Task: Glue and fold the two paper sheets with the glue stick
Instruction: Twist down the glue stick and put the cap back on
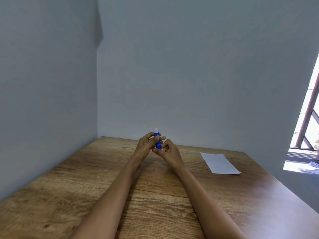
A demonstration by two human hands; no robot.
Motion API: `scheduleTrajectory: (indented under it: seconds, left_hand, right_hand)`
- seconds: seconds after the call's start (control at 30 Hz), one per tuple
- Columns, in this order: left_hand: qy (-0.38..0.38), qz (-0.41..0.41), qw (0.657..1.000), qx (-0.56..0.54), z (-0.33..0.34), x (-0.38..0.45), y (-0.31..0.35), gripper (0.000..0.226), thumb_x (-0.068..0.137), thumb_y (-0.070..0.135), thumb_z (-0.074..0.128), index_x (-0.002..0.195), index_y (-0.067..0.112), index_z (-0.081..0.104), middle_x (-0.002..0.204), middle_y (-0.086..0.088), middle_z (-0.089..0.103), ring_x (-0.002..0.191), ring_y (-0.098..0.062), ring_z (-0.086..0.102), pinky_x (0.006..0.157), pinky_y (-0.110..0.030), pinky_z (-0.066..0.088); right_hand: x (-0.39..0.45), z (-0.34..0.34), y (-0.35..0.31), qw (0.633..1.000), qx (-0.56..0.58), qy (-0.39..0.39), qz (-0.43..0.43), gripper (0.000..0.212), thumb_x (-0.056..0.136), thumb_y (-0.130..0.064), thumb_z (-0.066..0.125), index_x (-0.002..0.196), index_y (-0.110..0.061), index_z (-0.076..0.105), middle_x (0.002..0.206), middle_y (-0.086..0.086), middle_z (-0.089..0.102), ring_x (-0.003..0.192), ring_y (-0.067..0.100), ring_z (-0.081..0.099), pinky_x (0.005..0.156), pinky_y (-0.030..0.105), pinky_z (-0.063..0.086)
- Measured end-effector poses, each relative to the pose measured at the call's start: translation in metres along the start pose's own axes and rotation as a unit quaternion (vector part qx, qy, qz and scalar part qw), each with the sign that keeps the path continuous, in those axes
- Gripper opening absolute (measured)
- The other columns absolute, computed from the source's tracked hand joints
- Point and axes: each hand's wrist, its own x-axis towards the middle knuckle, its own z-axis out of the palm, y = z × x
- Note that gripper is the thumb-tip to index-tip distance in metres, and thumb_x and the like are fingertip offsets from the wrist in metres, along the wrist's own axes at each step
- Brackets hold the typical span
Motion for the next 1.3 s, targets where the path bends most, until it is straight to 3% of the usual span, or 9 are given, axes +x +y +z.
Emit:
scheduleTrajectory:
  seconds: [0.17,0.33,0.4,0.57,0.73,0.87,1.0,1.2,1.3]
  left_hand:
    - [0.007,-0.001,1.000,0.006,-0.004,-0.001,0.001,0.021,0.092,0.024,0.058,0.109,0.014,0.063,0.110,-0.007,0.072,0.101,-0.016,0.068,0.088,-0.025,0.053]
    - [0.001,0.006,1.000,0.007,0.003,-0.002,0.004,0.018,0.092,0.020,0.058,0.107,0.013,0.062,0.106,-0.005,0.072,0.097,-0.010,0.070,0.074,-0.012,0.052]
    - [0.000,0.007,1.000,0.008,0.006,-0.003,0.004,0.013,0.092,0.021,0.058,0.103,0.018,0.064,0.102,0.001,0.074,0.095,-0.008,0.070,0.073,-0.009,0.050]
    - [-0.005,0.008,1.000,-0.004,0.004,-0.003,0.002,0.015,0.092,0.023,0.058,0.105,0.018,0.064,0.100,0.004,0.075,0.096,-0.008,0.070,0.074,-0.012,0.051]
    - [0.010,0.011,1.000,0.009,-0.002,-0.001,0.000,0.021,0.093,0.022,0.057,0.110,0.011,0.062,0.102,-0.002,0.073,0.094,-0.006,0.070,0.076,-0.012,0.052]
    - [0.022,0.014,0.999,0.018,-0.007,0.000,-0.001,0.021,0.093,0.022,0.056,0.110,0.012,0.062,0.103,-0.004,0.073,0.096,-0.009,0.070,0.077,-0.014,0.052]
    - [0.001,0.008,1.000,0.011,-0.002,-0.001,-0.001,0.019,0.092,0.021,0.058,0.108,0.014,0.063,0.103,-0.004,0.073,0.096,-0.014,0.070,0.075,-0.015,0.053]
    - [-0.004,0.017,1.000,0.006,-0.001,-0.003,0.005,0.022,0.091,0.022,0.059,0.111,0.012,0.062,0.107,-0.005,0.073,0.098,-0.013,0.070,0.077,-0.015,0.053]
    - [-0.006,0.025,1.000,0.006,0.000,-0.004,0.005,0.021,0.091,0.021,0.060,0.109,0.010,0.062,0.106,-0.002,0.073,0.100,-0.013,0.069,0.079,-0.016,0.053]
  right_hand:
    - [-0.004,0.000,-0.001,0.990,0.048,-0.134,0.017,0.018,0.097,-0.037,0.046,0.109,-0.028,0.057,0.070,-0.018,0.050,0.064,-0.002,0.049,0.057,0.014,0.041]
    - [0.004,-0.005,0.001,0.992,-0.120,0.037,-0.010,0.020,0.079,-0.046,0.068,0.085,-0.028,0.064,0.059,-0.012,0.049,0.055,0.005,0.044,0.055,0.025,0.032]
    - [0.002,0.001,-0.001,0.988,-0.132,0.078,-0.003,0.031,0.074,-0.050,0.071,0.090,-0.027,0.058,0.070,-0.012,0.056,0.064,0.006,0.053,0.056,0.026,0.037]
    - [-0.003,0.008,0.001,0.999,-0.044,0.004,-0.018,0.026,0.083,-0.040,0.067,0.100,-0.022,0.058,0.083,-0.005,0.062,0.076,0.012,0.058,0.070,0.033,0.046]
    - [-0.005,-0.001,0.001,0.990,0.069,-0.118,0.020,0.022,0.099,-0.035,0.043,0.100,-0.024,0.062,0.071,-0.006,0.055,0.062,0.007,0.052,0.055,0.022,0.046]
    - [0.003,-0.002,0.004,0.996,-0.064,-0.050,-0.029,0.016,0.092,-0.038,0.055,0.077,-0.035,0.060,0.058,-0.011,0.050,0.054,0.005,0.045,0.060,0.028,0.037]
    - [0.004,-0.002,0.006,0.994,-0.097,0.040,0.003,0.024,0.071,-0.051,0.072,0.077,-0.032,0.058,0.060,-0.012,0.051,0.055,0.003,0.046,0.055,0.025,0.034]
    - [-0.003,-0.004,0.006,0.997,-0.019,-0.060,-0.044,0.023,0.091,-0.037,0.058,0.101,-0.017,0.066,0.060,-0.007,0.049,0.053,0.003,0.046,0.062,0.023,0.038]
    - [0.000,-0.004,0.005,0.990,-0.119,-0.006,-0.070,0.022,0.090,-0.041,0.058,0.093,-0.022,0.067,0.052,-0.010,0.045,0.048,0.002,0.043,0.055,0.023,0.032]
